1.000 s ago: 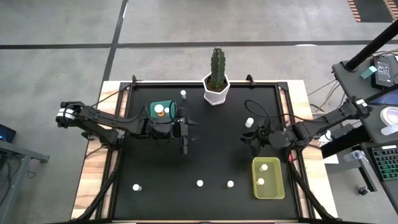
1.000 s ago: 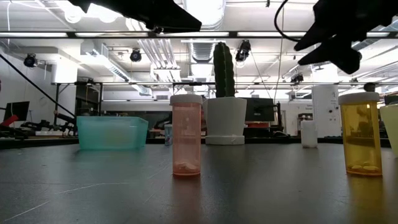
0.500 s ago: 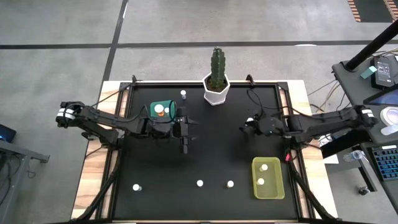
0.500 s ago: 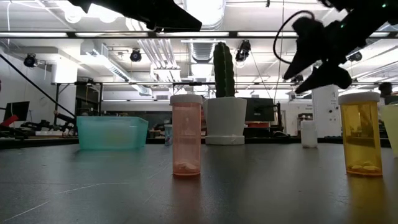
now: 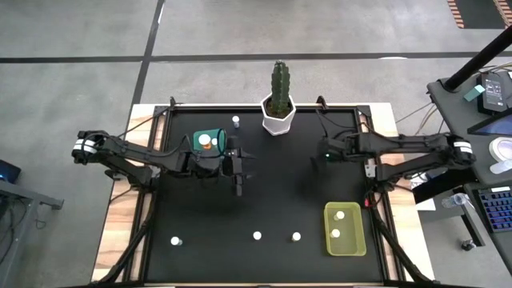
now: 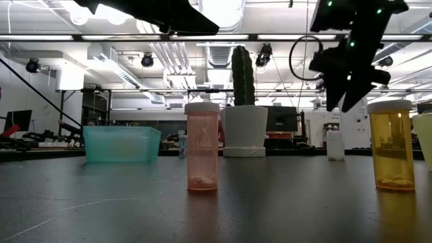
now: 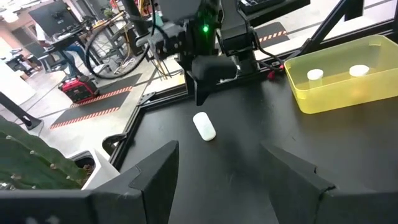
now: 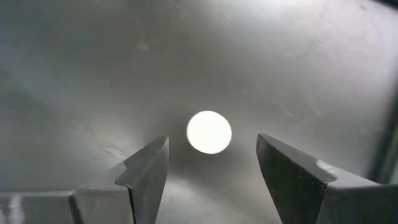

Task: Pick and place medicine bottles into bin by pill shape (circle, oval)
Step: Put the white capsule bottle into the blue bin

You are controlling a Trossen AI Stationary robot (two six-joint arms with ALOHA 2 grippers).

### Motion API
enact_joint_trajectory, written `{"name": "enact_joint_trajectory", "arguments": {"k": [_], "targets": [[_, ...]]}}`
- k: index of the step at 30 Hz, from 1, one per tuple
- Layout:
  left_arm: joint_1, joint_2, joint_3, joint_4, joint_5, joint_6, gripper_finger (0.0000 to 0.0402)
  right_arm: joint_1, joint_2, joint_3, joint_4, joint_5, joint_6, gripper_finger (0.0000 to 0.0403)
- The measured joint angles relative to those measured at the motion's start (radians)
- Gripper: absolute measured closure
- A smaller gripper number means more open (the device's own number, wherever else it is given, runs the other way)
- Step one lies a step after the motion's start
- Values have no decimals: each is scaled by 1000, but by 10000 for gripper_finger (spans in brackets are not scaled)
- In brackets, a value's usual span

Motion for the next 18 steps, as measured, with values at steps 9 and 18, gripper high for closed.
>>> {"name": "enact_joint_trajectory", "arguments": {"k": [9,18], "targets": [[0,0,0,0,0,0,201,-10,113,3,-20,-21,4,170],[0,0,0,0,0,0,201,-17,180,0,56,-19,-24,170]]}}
